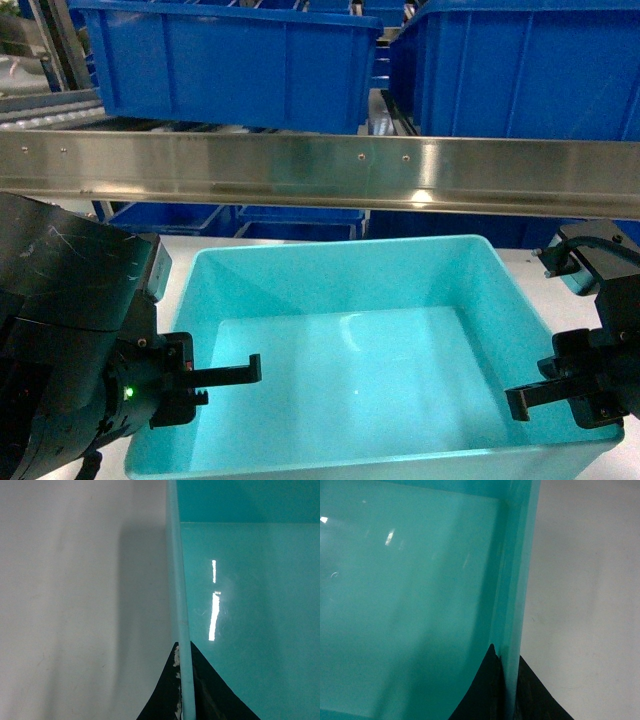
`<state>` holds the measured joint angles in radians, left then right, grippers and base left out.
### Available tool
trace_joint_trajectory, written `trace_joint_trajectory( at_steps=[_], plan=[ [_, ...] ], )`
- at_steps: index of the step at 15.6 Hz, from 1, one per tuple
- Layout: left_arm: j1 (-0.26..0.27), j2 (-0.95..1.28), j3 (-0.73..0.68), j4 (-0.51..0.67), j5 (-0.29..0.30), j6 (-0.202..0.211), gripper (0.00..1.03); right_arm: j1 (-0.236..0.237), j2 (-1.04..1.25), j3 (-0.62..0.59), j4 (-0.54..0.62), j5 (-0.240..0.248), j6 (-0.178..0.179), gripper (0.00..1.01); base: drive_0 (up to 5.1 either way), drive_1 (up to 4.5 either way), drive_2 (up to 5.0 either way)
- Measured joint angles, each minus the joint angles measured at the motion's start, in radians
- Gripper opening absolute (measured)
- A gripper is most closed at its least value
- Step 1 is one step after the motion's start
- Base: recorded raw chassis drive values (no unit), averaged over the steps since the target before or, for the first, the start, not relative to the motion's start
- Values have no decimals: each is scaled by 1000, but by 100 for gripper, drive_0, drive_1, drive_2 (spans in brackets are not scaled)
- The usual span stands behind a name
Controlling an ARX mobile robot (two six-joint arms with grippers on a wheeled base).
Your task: Organize blue bins on left shelf correctly
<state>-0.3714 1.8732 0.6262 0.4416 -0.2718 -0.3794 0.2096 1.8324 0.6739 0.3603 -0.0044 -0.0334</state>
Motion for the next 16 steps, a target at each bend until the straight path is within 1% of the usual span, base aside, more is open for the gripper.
trace_joint_trajectory(
  at_steps=[2,3,4,6,7,8,9,11,13,16],
  plan=[
    [0,-8,3,-16,-2,1,2,-1,-1,-3,9,-3,7,2,0,0,0],
    [-1,-35,3,-51,-2,10,2,-2,-17,-7,-3,-13,10,2,0,0,0],
    [-7,-87,3,-79,-7,21,2,-2,-60,-14,-31,-24,19,2,0,0,0],
    [-20,-161,3,-101,-22,27,2,-1,-141,-17,-49,-27,25,2,0,0,0],
    [-30,-214,6,-111,-36,32,2,-2,-215,-23,-58,-39,26,2,0,0,0],
    [-39,-251,7,-104,-50,40,2,-1,-290,-53,-18,-42,23,2,0,0,0],
    [-39,-261,8,-102,-50,40,2,-1,-327,-66,-10,-42,21,2,0,0,0],
    [-40,-263,10,-101,-49,39,2,0,-346,-67,-8,-40,14,2,0,0,0],
    [-40,-259,10,-108,-47,40,2,0,-333,-72,-14,-40,14,2,0,0,0],
    [-40,-259,10,-105,-47,40,2,-2,-333,-72,-13,-40,14,2,-416,101,318]
  ],
)
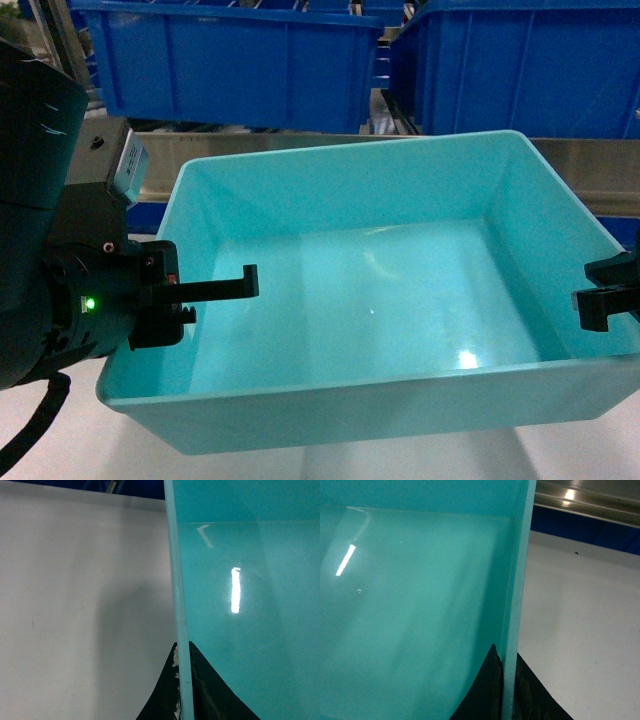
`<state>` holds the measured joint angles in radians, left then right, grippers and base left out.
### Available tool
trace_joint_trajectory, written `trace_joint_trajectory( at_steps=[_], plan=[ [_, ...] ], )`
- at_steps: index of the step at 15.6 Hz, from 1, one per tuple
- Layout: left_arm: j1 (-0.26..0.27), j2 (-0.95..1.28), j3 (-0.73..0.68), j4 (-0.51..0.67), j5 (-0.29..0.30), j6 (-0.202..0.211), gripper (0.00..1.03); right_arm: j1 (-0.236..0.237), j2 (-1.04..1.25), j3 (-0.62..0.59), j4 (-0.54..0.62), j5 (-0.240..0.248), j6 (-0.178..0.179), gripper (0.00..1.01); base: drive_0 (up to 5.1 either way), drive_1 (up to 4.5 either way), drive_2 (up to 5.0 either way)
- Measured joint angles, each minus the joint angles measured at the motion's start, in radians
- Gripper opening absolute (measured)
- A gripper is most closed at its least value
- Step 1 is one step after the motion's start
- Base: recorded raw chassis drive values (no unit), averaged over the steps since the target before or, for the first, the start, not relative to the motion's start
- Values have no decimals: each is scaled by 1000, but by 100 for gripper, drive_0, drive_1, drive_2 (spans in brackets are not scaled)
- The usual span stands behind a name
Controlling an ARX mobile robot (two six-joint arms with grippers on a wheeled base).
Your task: Organize blue bins on left shelf correctly
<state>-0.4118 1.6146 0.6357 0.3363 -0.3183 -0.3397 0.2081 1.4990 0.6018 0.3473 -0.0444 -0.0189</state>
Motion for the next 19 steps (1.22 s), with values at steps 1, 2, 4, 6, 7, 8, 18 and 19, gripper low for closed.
trace_joint_trajectory(
  at_steps=[1,2,4,6,7,8,18,19],
  plan=[
    [-4,0,0,-1,-3,0,2,0,0,0,0,5,0,2,-477,134,358],
    [-4,0,0,0,-4,0,2,0,0,0,2,5,0,2,-460,152,373],
    [-4,0,0,0,-2,0,2,0,0,0,1,4,0,2,-454,158,379],
    [-3,0,0,0,-3,0,2,0,0,0,2,3,0,2,-478,130,359],
    [-3,0,0,-1,-3,0,2,0,0,0,2,3,0,2,-502,123,329],
    [-3,0,0,-2,-3,0,2,1,0,0,2,3,0,2,-498,139,327],
    [-3,0,0,-1,-3,0,2,1,0,-1,2,3,0,2,-491,242,260],
    [-3,0,0,-1,-3,0,2,1,0,-1,2,3,0,2,-507,238,238]
  ],
)
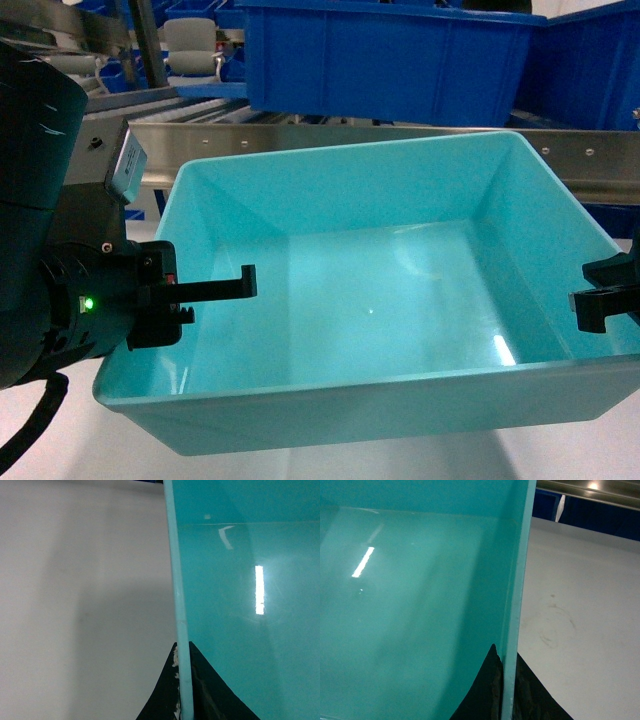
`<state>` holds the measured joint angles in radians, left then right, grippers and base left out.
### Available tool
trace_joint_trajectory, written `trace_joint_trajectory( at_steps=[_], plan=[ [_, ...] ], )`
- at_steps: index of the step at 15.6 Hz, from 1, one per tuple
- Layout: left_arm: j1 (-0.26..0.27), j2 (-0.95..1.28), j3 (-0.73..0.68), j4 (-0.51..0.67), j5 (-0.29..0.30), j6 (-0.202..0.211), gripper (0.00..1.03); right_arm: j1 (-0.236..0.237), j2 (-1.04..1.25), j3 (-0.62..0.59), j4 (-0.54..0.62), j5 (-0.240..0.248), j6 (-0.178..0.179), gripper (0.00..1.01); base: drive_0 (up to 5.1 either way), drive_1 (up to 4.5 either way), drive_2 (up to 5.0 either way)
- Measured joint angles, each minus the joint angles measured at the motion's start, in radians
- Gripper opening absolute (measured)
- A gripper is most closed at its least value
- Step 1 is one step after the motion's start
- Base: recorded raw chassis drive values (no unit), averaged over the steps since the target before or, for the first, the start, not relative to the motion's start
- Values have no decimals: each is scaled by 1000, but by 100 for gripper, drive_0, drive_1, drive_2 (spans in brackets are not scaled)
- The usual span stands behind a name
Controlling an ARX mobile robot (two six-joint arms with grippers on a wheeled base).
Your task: Organize blue bins on left shelf correctly
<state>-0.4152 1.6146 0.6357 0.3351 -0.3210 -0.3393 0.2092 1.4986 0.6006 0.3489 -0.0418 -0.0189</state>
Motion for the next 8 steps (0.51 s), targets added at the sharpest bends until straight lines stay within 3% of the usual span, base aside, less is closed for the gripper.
trace_joint_trajectory(
  at_steps=[8],
  plan=[
    [0,0,0,0,0,0,2,0,0,0,0,0,0,2,-497,248,248]
  ],
)
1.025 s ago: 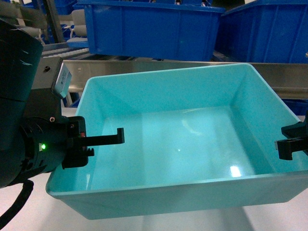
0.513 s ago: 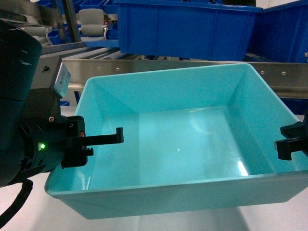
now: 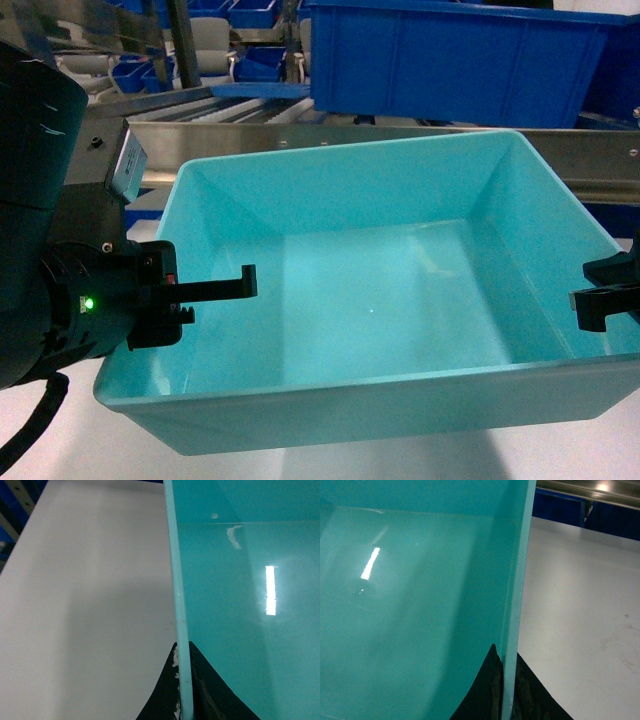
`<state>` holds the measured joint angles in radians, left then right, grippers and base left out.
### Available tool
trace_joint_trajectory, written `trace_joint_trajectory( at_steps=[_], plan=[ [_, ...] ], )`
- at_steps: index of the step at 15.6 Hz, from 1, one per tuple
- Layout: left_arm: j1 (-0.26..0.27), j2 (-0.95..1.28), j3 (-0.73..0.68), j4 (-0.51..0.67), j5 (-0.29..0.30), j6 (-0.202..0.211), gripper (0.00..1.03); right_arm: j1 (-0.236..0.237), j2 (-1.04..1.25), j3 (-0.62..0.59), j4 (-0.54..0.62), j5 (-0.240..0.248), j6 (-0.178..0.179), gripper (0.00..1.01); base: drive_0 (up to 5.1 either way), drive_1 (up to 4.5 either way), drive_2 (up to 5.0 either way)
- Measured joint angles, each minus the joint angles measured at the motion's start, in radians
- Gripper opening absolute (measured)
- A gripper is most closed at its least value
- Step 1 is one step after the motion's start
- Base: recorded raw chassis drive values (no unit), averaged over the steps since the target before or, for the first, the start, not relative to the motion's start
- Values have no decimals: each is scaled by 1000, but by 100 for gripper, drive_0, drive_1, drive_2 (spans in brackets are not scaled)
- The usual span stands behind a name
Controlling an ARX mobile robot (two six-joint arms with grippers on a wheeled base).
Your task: Organize blue bins on left shelf correctly
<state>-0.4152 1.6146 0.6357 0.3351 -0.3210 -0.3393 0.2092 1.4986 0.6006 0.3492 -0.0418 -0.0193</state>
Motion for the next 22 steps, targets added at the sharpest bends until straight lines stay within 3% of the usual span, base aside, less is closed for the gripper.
trace_joint_trajectory(
  at_steps=[11,22],
  plan=[
    [0,0,0,0,0,0,2,0,-2,0,0,0,0,2,-496,247,247],
    [0,0,0,2,0,0,2,0,-1,0,0,0,0,2,-477,363,111]
  ],
)
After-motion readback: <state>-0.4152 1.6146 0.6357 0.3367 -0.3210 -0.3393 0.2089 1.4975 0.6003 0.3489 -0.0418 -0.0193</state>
